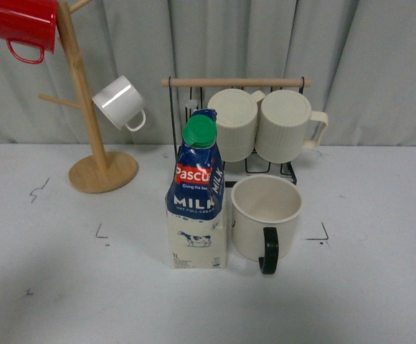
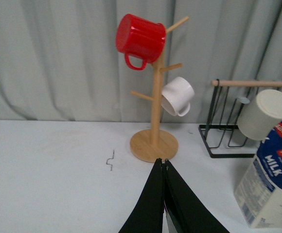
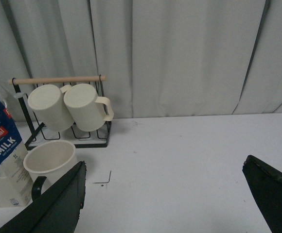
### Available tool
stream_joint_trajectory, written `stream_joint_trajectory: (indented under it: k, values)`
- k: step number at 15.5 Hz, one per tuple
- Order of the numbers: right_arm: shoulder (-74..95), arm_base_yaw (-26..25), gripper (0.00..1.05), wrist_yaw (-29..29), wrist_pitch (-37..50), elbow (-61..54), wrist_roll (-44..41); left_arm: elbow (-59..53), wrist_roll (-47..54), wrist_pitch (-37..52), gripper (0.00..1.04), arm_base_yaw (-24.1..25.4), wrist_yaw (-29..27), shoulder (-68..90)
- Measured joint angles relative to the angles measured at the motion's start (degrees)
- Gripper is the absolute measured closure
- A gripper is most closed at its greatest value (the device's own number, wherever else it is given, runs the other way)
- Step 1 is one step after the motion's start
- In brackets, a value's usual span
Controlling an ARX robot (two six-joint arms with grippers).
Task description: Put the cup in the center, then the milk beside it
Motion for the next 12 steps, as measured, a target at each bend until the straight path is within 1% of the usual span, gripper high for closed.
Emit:
stream_joint_trajectory:
  k: [3,5,12]
  values:
    - [0.0,0.0,0.06,0.0,0.02,0.0,0.0,-1.44,0.02,-3.98,1.03,-0.42,0.7,-5.42]
    - [0.0,0.0,0.06,0.0,0.02,0.0,0.0,-3.37,0.02,-4.04,1.03,-0.42,0.74,-7.78]
    - [0.0,0.0,0.06,0.0,0.02,0.0,0.0,-3.37,0.02,-13.75,1.03,-0.42,0.72,-18.27]
